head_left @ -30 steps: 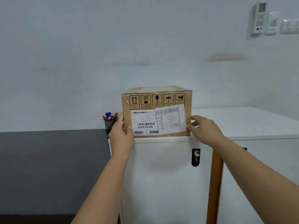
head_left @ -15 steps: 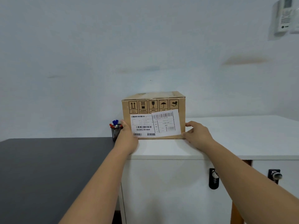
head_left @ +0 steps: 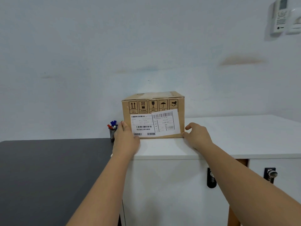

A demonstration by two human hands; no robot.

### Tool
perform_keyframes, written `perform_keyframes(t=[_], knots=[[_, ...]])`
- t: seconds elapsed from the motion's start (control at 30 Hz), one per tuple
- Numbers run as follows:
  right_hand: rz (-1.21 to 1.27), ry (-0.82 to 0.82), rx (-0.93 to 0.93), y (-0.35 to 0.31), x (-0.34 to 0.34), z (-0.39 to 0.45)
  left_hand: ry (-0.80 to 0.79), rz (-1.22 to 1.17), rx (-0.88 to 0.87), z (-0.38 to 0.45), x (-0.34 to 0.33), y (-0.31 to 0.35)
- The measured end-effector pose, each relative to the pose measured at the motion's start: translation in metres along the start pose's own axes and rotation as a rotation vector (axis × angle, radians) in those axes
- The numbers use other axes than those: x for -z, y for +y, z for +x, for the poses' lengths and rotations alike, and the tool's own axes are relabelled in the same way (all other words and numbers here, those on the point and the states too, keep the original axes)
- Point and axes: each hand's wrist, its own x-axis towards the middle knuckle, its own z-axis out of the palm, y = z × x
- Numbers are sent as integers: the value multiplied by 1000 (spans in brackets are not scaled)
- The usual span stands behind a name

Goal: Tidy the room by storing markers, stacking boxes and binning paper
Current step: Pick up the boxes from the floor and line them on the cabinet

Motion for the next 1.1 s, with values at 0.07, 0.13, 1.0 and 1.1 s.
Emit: perform_keyframes(t=[0.07, 0.13, 1.0, 1.1], knots=[[-15, 18, -5, -1, 7, -11, 127, 19, -110, -13, 1, 2], [-27, 19, 20, 0, 14, -28, 161, 18, -177, -33, -3, 7], [92, -21, -1004, 328, 288, -527, -1167, -35, -873, -448, -163, 214], [158, 103, -1186, 346, 303, -591, -1294, -45, -866, -500, -173, 223]])
